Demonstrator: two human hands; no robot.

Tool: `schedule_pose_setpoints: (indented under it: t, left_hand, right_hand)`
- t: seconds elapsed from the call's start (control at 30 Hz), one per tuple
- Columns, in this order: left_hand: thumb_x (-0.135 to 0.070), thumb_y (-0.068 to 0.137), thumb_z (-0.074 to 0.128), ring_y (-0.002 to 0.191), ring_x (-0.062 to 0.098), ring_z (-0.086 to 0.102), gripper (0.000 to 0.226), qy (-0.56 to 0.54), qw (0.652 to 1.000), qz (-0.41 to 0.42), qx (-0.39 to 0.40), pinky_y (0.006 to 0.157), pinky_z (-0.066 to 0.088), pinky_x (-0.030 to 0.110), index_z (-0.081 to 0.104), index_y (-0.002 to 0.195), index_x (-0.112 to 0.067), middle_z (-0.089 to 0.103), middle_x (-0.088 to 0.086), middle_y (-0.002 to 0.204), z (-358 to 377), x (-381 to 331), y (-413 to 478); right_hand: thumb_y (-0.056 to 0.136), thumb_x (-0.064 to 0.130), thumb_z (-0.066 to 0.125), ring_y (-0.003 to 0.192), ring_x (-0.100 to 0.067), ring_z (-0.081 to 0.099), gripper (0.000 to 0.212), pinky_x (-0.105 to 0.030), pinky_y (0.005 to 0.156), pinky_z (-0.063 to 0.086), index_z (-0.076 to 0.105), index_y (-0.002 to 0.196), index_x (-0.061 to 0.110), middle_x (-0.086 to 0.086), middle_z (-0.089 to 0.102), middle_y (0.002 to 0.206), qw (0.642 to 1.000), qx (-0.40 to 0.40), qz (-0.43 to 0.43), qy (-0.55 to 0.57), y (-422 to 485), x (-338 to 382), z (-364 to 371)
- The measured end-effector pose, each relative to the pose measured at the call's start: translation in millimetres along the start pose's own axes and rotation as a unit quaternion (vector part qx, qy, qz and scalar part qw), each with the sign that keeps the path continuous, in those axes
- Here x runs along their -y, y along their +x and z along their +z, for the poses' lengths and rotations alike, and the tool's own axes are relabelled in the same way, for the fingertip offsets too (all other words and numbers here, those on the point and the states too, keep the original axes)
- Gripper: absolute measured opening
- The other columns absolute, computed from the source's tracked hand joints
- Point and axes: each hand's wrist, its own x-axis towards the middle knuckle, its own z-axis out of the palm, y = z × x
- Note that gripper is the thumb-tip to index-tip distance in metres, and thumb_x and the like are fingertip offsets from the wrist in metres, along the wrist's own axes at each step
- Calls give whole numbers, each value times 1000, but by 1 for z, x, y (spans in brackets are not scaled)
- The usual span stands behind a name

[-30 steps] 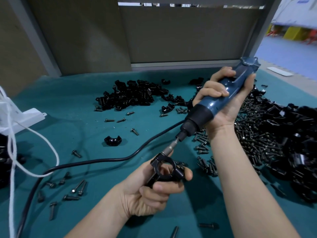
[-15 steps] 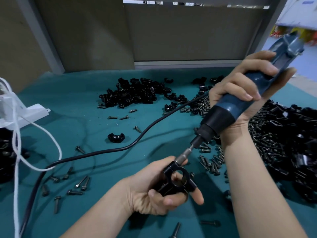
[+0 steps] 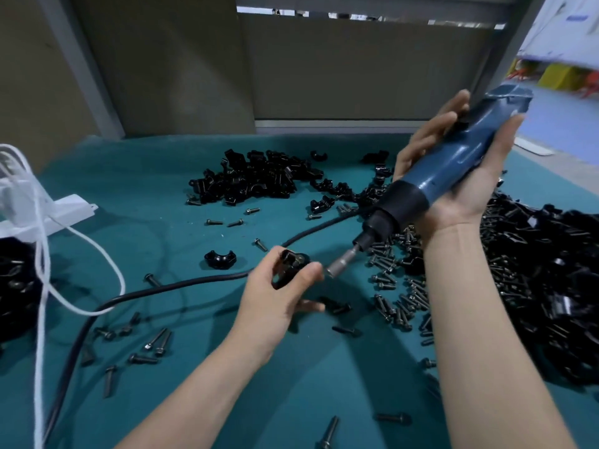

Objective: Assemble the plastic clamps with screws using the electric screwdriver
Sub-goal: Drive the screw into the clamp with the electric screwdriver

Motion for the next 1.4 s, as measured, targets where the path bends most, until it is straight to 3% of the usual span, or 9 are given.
schedule_pose_setpoints:
  t: [0.1, 0.23, 0.4, 0.63, 0.87, 1.1, 1.2, 1.3, 1.4]
  left_hand:
    - [-5, 85, 70, 65, 18, 69, 25, 89, 993, 44, -59, 45, 52, 25, 49, 94, -17, 72, -1, 91, -6, -1, 2]
    - [-12, 82, 73, 62, 17, 68, 22, 129, 989, 68, -30, 50, 53, 24, 64, 92, -29, 69, -10, 80, -8, 2, 3]
    - [-20, 65, 76, 86, 23, 70, 19, 3, 999, 34, 0, 70, 58, 27, 74, 83, -22, 70, 3, 87, -8, 4, 7]
    - [-18, 70, 72, 82, 22, 72, 22, -2, 997, -13, 81, 56, 56, 23, 69, 91, -14, 74, 7, 98, -10, 7, 5]
    - [-28, 73, 69, 44, 10, 50, 28, 37, 991, -38, 124, 32, 33, 16, 64, 96, -14, 73, 5, 103, -12, 3, 2]
    - [-25, 81, 64, 38, 7, 30, 33, 73, 983, -57, 157, 35, 25, 13, 59, 109, -7, 73, 7, 99, -11, -1, -1]
    - [-31, 93, 61, 39, 7, 34, 22, 166, 973, -14, 162, 39, 29, 16, 52, 104, -16, 74, 7, 92, -8, 1, -3]
    - [-46, 83, 59, 45, 3, 42, 30, 274, 950, 25, 150, 49, 31, 22, 39, 92, -25, 74, 0, 83, -7, 4, -4]
    - [-34, 79, 60, 47, 4, 42, 31, 245, 959, -1, 142, 50, 33, 21, 51, 96, -8, 67, -7, 68, -9, 3, -2]
  right_hand:
    - [66, 43, 65, 58, -11, 63, 38, -23, 51, 51, 57, 92, 16, 3, 68, 83, 997, -49, -10, -62, 2, 6, -4]
    - [76, 48, 59, 53, -7, 55, 32, -21, 51, 46, 54, 90, 19, 7, 63, 81, 983, -100, -37, -146, 2, 3, -7]
    - [79, 49, 57, 49, -7, 53, 32, -20, 51, 45, 54, 90, 18, 8, 63, 79, 982, -116, -35, -148, 3, 5, -10]
    - [94, 49, 51, 47, -7, 50, 31, -19, 51, 45, 53, 88, 18, 7, 63, 77, 976, -149, -38, -151, 4, -2, -13]
    - [94, 47, 49, 47, -6, 49, 29, -19, 52, 43, 51, 89, 19, 8, 62, 76, 974, -152, -34, -162, 4, -4, -14]
    - [93, 48, 49, 46, -6, 47, 30, -19, 50, 44, 51, 89, 19, 8, 60, 77, 976, -145, -22, -158, 3, -3, -16]
    - [90, 47, 50, 45, -6, 46, 29, -19, 49, 43, 52, 88, 19, 9, 59, 77, 982, -122, -21, -144, 2, 0, -15]
    - [84, 47, 52, 43, -6, 45, 29, -19, 48, 43, 52, 89, 19, 8, 59, 77, 986, -101, -14, -129, 1, 3, -14]
    - [80, 45, 56, 43, -7, 46, 29, -21, 46, 44, 53, 87, 17, 8, 59, 76, 987, -100, -24, -123, 0, 5, -14]
